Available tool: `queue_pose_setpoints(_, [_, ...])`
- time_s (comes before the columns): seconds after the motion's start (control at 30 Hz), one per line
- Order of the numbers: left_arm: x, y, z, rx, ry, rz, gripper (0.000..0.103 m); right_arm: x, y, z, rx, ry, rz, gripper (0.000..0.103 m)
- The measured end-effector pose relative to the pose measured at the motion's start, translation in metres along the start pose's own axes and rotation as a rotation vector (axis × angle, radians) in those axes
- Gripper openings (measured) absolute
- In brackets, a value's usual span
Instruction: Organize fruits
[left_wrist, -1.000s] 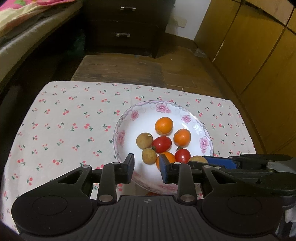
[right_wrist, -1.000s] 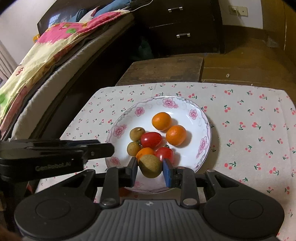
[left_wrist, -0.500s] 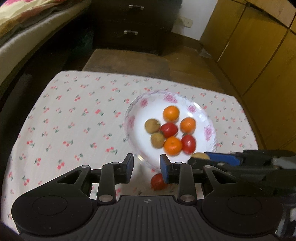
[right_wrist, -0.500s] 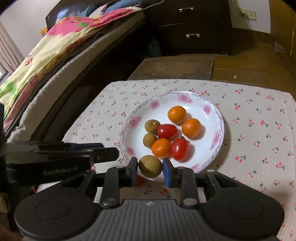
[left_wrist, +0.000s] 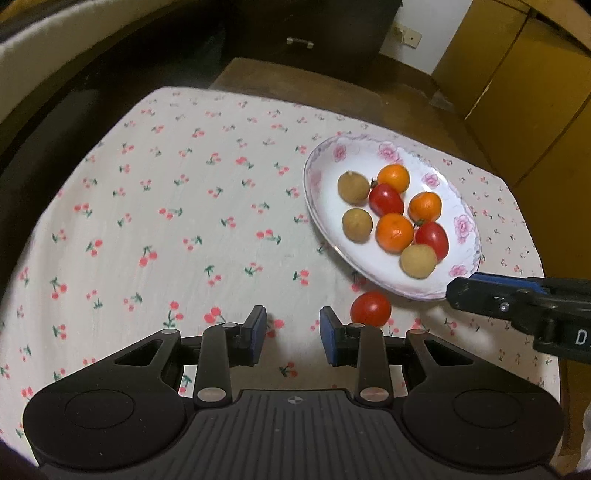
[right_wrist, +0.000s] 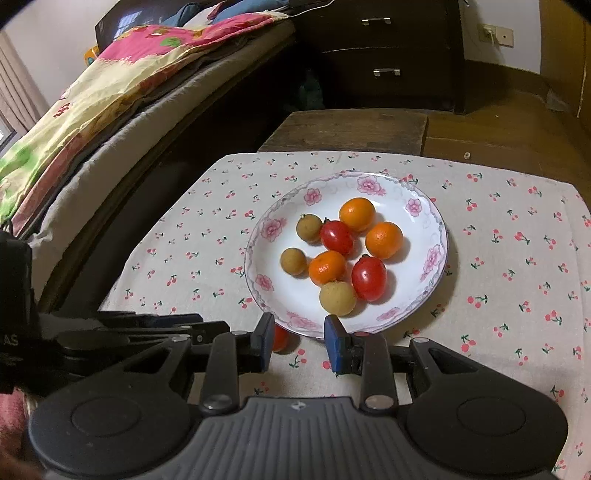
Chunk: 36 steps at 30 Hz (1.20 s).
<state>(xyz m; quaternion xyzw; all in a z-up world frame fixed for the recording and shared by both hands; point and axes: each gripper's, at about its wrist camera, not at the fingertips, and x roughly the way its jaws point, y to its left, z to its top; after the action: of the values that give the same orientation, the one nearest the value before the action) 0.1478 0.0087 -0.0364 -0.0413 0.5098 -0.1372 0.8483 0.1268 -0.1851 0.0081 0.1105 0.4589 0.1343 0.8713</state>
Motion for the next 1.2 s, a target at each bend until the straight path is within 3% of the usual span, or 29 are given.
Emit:
queue_pose_setpoints(0.23, [0.003,-0.003,-0.010,0.019,-0.006,-0.015,0.041,-0.003,-0.001,-0.004,0.005,0.008,0.001,0.031])
queue_pose_setpoints(0.43, [0.006,0.000,-0.016,0.036,-0.060,-0.031,0.044,-0.004,0.003,-0.012,0.001,0.019,0.002,0.031])
queue_pose_setpoints(0.5, [0.008,0.001,-0.018,0.040,-0.096,-0.041,0.049,-0.003,0.003,-0.014,0.000,0.025,0.006,0.031])
queue_pose_setpoints(0.63, [0.012,-0.005,-0.028,0.106,-0.164,-0.121,0.092,-0.001,0.005,-0.017,-0.003,0.034,0.009,0.031])
queue_pose_setpoints(0.8, [0.018,-0.039,-0.042,0.347,-0.159,0.017,0.094,0.004,0.010,-0.021,-0.016,0.053,0.014,0.031])
queue_pose_setpoints(0.97, [0.012,-0.027,-0.037,0.250,-0.162,-0.036,0.095,0.008,0.012,-0.023,-0.021,0.056,0.016,0.031])
queue_pose_setpoints(1.2, [0.005,-0.008,-0.036,0.179,-0.173,-0.022,0.095,0.006,0.010,-0.020,-0.004,0.043,0.014,0.031])
